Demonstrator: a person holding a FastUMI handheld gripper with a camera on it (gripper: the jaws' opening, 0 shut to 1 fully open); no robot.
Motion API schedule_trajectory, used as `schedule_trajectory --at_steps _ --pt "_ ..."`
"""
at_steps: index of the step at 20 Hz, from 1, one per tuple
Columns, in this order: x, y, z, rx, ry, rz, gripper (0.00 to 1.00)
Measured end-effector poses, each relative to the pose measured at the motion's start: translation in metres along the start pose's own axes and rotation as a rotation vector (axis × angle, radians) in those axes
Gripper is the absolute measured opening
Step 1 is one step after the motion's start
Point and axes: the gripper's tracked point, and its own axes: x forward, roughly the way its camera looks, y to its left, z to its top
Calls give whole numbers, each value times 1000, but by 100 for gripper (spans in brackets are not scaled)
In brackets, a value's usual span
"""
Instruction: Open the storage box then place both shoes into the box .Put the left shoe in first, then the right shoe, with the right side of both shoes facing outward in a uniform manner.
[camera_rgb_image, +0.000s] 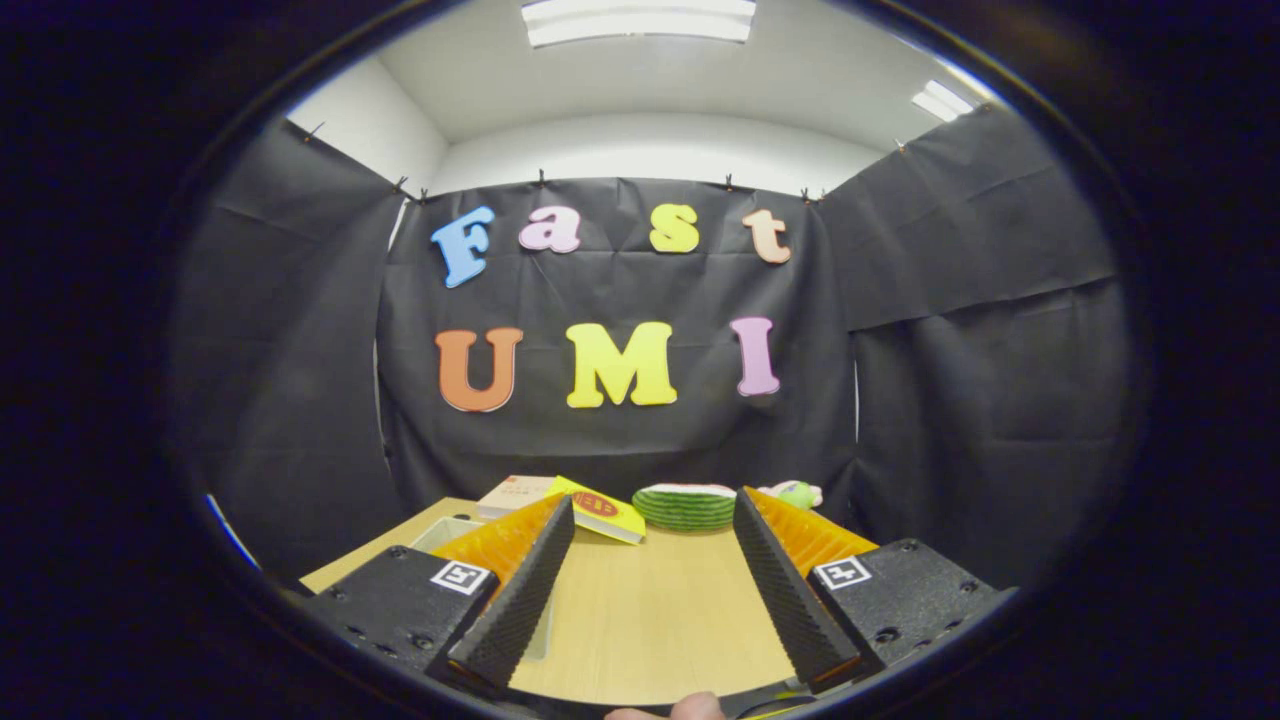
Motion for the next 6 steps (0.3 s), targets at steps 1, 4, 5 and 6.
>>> schedule_trajectory --at_steps 1,4,5,6 --pt "0 4 -3 1 19 14 100" --pt "1 -1 -1 -21 12 12 100" --pt "1 -1 -2 -16 10 14 100" --pt "1 0 -5 -8 14 16 100"
